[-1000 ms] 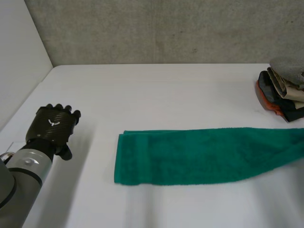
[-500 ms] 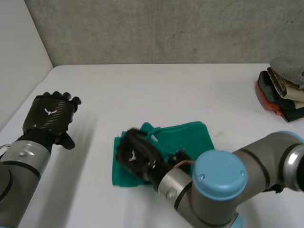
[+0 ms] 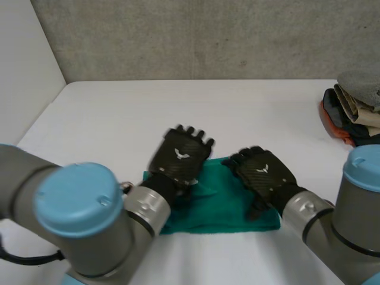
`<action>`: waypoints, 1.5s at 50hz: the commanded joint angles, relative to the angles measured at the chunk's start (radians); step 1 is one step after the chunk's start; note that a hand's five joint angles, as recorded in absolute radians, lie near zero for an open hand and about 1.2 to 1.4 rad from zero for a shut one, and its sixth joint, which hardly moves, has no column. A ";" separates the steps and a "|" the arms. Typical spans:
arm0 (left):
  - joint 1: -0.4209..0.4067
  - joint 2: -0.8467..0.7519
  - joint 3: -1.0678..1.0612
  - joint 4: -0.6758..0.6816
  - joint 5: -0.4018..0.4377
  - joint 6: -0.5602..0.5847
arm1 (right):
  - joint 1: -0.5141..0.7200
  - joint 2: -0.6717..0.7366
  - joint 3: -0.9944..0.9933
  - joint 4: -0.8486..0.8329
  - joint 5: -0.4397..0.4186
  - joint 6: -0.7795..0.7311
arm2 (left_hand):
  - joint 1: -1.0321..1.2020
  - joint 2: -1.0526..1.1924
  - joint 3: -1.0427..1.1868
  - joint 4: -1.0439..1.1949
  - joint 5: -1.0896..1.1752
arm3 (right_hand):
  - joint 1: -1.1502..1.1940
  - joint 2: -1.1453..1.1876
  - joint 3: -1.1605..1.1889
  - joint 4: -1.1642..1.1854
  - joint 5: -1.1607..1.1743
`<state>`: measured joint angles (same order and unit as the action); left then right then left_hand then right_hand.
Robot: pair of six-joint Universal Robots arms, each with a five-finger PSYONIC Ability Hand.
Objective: Fold the laundry.
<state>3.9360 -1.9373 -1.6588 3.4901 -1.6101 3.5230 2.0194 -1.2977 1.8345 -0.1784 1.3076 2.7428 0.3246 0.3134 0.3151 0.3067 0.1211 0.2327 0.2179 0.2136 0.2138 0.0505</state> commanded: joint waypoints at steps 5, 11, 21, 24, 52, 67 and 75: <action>-0.070 -0.195 0.125 0.017 -0.085 0.011 | -0.042 0.011 0.124 -0.082 0.005 -0.111 | 0.003 0.014 0.013 0.021 0.032 | 0.016 0.031 0.035 0.035 0.024; -0.021 -0.242 0.177 0.023 -0.227 0.014 | -0.039 0.052 0.135 -0.128 0.051 -0.126 | 0.012 0.023 0.022 0.030 0.041 | 0.304 0.318 0.323 0.323 0.311; 0.130 -0.305 0.195 0.041 -0.321 0.094 | -0.048 0.083 0.137 -0.158 0.147 -0.212 | 0.030 0.041 0.039 0.048 0.059 | 0.782 0.797 0.802 0.801 0.790; 0.155 -0.279 0.153 0.043 -0.318 0.100 | -0.050 0.081 0.140 -0.158 0.183 -0.245 | 0.033 0.044 0.042 0.051 0.062 | 1.064 1.079 1.083 1.083 1.072; 0.193 0.250 -0.248 0.046 -0.306 0.063 | 0.427 0.216 -0.101 -0.240 -0.002 -0.687 | 0.006 0.018 0.016 0.024 0.035 | 1.039 1.054 1.058 1.058 1.046; 0.143 0.215 -0.135 0.053 -0.183 -0.007 | 0.213 -0.060 -0.020 -0.265 -0.004 0.076 | 0.009 0.020 0.019 0.027 0.038 | -0.058 -0.043 -0.039 -0.039 -0.050; -0.020 0.063 0.019 0.024 -0.129 -0.185 | -0.014 -0.104 -0.047 -0.050 -0.080 0.354 | 0.030 0.041 0.039 0.048 0.059 | -0.058 -0.043 -0.039 -0.039 -0.050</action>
<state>4.0321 -1.7548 -1.7460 3.5393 -1.7738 3.4508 2.1489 -1.3936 1.8097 -0.3893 1.2730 2.9876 0.3246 0.3135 0.3153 0.3068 0.1230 0.2319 0.2170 0.2136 0.2135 0.0515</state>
